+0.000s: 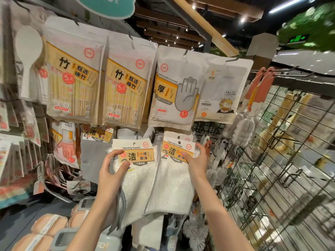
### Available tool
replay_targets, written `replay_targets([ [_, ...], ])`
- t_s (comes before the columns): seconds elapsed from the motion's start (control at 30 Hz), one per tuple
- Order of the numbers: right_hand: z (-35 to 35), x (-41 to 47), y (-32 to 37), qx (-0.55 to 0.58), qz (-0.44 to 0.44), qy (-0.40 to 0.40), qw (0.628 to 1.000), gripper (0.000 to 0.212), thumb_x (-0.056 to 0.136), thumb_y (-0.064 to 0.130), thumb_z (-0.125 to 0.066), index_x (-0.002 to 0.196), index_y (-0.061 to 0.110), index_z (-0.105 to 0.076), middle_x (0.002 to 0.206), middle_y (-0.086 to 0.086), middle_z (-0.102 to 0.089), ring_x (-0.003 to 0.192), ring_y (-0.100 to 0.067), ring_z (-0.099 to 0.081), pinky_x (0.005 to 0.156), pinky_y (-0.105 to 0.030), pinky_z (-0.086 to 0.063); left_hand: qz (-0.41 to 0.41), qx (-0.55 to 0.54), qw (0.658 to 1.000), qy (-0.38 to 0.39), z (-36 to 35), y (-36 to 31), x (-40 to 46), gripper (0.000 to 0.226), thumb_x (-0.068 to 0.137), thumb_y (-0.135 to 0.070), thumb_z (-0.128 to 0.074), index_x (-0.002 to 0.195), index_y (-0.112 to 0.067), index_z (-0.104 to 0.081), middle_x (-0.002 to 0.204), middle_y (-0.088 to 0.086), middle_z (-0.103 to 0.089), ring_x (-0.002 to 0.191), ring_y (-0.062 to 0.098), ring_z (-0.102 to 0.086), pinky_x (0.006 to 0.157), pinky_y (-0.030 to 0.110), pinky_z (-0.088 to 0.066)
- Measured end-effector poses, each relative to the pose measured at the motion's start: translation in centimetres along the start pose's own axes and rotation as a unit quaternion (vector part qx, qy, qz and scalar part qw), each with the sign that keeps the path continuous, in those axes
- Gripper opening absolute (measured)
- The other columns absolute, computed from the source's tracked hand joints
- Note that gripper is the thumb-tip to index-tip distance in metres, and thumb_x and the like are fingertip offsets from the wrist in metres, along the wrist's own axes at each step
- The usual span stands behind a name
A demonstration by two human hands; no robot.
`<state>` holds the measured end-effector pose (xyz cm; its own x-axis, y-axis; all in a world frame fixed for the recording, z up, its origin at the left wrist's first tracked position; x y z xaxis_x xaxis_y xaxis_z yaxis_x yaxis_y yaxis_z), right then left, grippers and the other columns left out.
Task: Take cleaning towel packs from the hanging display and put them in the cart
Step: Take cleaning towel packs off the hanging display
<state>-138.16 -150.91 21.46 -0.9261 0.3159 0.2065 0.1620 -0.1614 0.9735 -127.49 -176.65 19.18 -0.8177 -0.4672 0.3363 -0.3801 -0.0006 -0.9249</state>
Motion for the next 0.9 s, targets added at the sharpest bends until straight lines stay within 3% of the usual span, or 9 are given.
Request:
replay_targets([
  [0.1,-0.6,1.0,-0.7,-0.025,0.001,-0.014,1.000,0.054,0.079,0.004,-0.072,0.123,0.025,-0.049,0.109,0.009,-0.055,0.105,-0.017,-0.056,0.088,-0.035,-0.048,0.004,-0.005,1.000,-0.009,0.3,0.1,0.1,0.027,0.088,-0.004,-0.061,0.109,-0.020,-0.058,0.109,-0.019,-0.059,0.094,-0.019,-0.053,0.074,0.002,-0.039],
  [0.2,-1.2,1.9,-0.9,-0.044,0.004,-0.038,0.998,0.047,0.079,0.006,-0.071,0.115,0.028,-0.051,0.105,0.008,-0.061,0.098,-0.017,-0.060,0.085,-0.039,-0.052,0.009,0.001,1.000,-0.009,0.6,0.3,0.5,0.028,0.088,-0.008,-0.063,0.110,-0.025,-0.059,0.113,-0.018,-0.060,0.105,-0.008,-0.054,0.084,0.017,-0.040],
  [0.3,-1.4,2.7,-0.7,-0.069,0.005,-0.057,0.996,0.039,0.082,0.010,-0.071,0.112,0.027,-0.052,0.103,0.004,-0.065,0.088,-0.017,-0.063,0.069,-0.031,-0.052,0.011,-0.002,1.000,-0.008,0.6,0.2,0.7,0.029,0.087,-0.009,-0.064,0.109,-0.027,-0.059,0.114,-0.017,-0.060,0.105,-0.008,-0.054,0.085,0.020,-0.040],
  [0.4,-1.7,3.4,-0.3,-0.087,0.010,-0.063,0.994,0.035,0.083,0.008,-0.069,0.113,0.020,-0.054,0.108,0.001,-0.064,0.086,-0.014,-0.057,0.053,-0.018,-0.036,0.011,-0.005,1.000,-0.010,0.4,-0.1,0.8,0.029,0.087,-0.009,-0.064,0.109,-0.028,-0.059,0.114,-0.019,-0.060,0.108,-0.005,-0.054,0.089,0.023,-0.041],
  [0.63,-1.9,4.1,-0.1,-0.148,0.022,-0.078,0.986,0.034,0.084,0.012,-0.068,0.114,0.019,-0.053,0.120,0.000,-0.054,0.090,-0.015,-0.052,0.068,-0.028,-0.036,0.023,-0.023,0.999,-0.008,0.3,-0.4,0.8,0.035,0.087,0.001,-0.057,0.110,-0.026,-0.059,0.114,-0.017,-0.059,0.094,-0.010,-0.058,0.080,0.021,-0.043],
  [0.77,-1.6,3.9,0.0,-0.163,0.027,-0.081,0.983,0.038,0.082,0.015,-0.070,0.116,0.022,-0.054,0.127,-0.001,-0.044,0.086,-0.011,-0.043,0.071,-0.028,-0.036,0.025,-0.028,0.999,0.007,0.3,-0.2,0.7,0.039,0.087,-0.001,-0.060,0.113,-0.029,-0.059,0.123,-0.006,-0.059,0.109,0.010,-0.058,0.089,0.027,-0.045],
  [0.9,-1.4,3.9,0.3,-0.196,0.028,-0.081,0.977,0.045,0.079,0.022,-0.074,0.118,0.028,-0.054,0.126,-0.001,-0.042,0.102,-0.018,-0.049,0.069,-0.029,-0.038,0.014,-0.011,1.000,0.012,0.1,-0.6,0.2,0.042,0.087,-0.006,-0.063,0.120,-0.031,-0.056,0.130,-0.010,-0.054,0.119,0.008,-0.050,0.092,0.026,-0.038],
])
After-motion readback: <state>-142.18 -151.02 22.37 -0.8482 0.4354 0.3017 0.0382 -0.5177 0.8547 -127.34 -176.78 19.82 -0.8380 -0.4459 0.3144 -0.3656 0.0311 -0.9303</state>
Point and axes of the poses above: each hand's wrist, its own x-axis towards the middle knuckle, its own z-axis out of the back of the hand, y = z × x, the point moved 5 cm from there along x, towards the middle knuckle
